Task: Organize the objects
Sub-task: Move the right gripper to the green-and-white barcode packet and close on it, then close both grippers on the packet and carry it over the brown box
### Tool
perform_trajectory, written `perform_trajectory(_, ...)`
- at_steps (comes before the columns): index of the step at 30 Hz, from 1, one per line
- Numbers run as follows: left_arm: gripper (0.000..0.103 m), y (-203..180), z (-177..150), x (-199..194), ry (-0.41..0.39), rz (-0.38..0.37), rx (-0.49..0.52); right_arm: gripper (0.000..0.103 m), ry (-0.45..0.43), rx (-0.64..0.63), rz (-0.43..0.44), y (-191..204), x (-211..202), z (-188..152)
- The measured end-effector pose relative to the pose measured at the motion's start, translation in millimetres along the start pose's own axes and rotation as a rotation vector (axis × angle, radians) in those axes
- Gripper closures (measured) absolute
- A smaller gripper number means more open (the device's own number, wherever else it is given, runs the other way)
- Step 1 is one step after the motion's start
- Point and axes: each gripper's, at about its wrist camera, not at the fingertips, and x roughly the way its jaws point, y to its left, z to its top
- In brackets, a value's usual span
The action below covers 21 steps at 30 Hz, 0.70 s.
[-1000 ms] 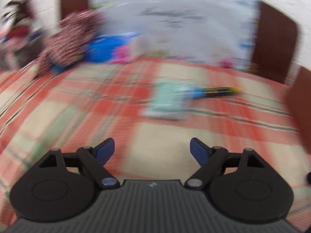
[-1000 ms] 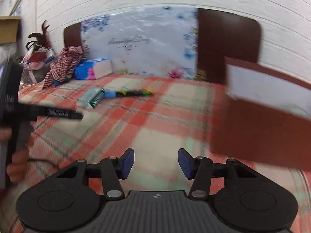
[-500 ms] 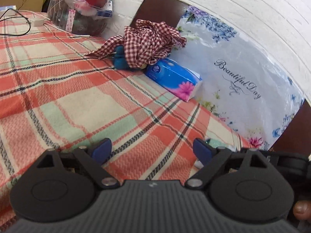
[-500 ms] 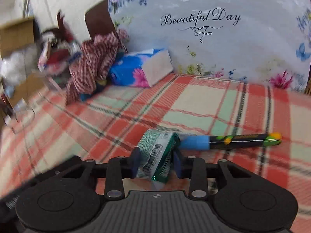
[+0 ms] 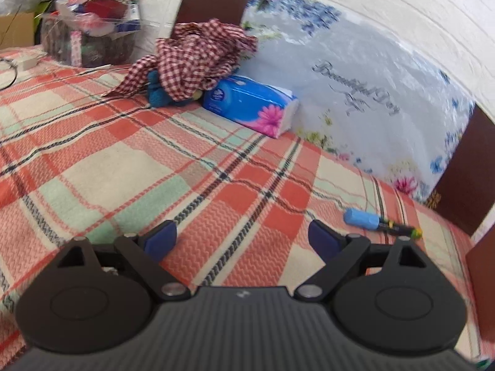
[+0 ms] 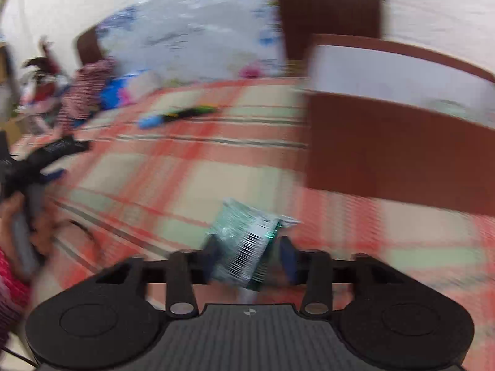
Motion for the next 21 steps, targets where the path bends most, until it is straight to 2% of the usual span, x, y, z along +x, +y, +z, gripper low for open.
perform_trajectory(1, 0.01, -6.4, 0.0, 0.2, 0.025, 0.002, 0.036, 0.023, -0.024, -0.001, -0.082, -10.2, -10.2, -9.6)
perform_trajectory(2, 0.01, -14.2, -0.1, -1.5, 0.054, 0.0, 0.07, 0.024, -0.044, -0.003, -0.144, -18.6, -20.1, -18.2)
perform_trajectory(3, 0.011, -22.9, -1.0, -6.4, 0.084, -0.023, 0.09, 0.026, -0.052, -0.005, -0.164, -25.3, -29.1, -25.1)
perform_trajectory(7, 0.013, -81.8, -8.9, -47.9, 0.21, -0.277, 0.137, 0.028, -0.076, -0.007, -0.112, -30.3, -44.5, -43.7)
perform_trajectory(9, 0.016, -123.8, -21.5, -66.8, 0.296, -0.433, 0.202, 0.033, -0.093, -0.066, -0.092, -20.5, -41.4, -47.8)
perform_trajectory(11, 0.017, -162.9, -39.9, -78.7, 0.405, -0.538, 0.259, 0.033, -0.113, -0.129, -0.095, -13.4, -36.5, -48.4)
perform_trajectory(13, 0.02, -192.0, -60.1, -83.6, 0.494, -0.585, 0.294, 0.033, -0.126, -0.161, -0.102, -11.1, -31.6, -45.4)
perform_trajectory(16, 0.021, -221.3, -90.9, -78.3, 0.643, -0.609, 0.309, 0.034, -0.11, -0.15, -0.066, -15.0, -19.1, -41.5)
perform_trajectory(17, 0.021, -228.4, -102.1, -73.8, 0.687, -0.607, 0.315, 0.045, -0.09, -0.137, -0.047, -17.3, -12.1, -41.3)
perform_trajectory(18, 0.021, -233.7, -110.3, -72.8, 0.671, -0.59, 0.331, 0.049, -0.08, -0.116, -0.021, -19.5, -6.8, -42.2)
perform_trajectory(19, 0.026, -238.6, -113.9, -76.6, 0.623, -0.584, 0.359, 0.056, -0.105, -0.11, -0.008, -19.8, -7.8, -43.2)
perform_trajectory(20, 0.032, -242.9, -114.4, -79.3, 0.611, -0.583, 0.383, 0.059, -0.115, -0.119, 0.009, -18.5, -9.1, -43.1)
perform_trajectory(21, 0.043, -245.0, -111.3, -79.6, 0.636, -0.61, 0.372, 0.06, -0.124, -0.118, 0.01, -18.1, -11.2, -42.6)
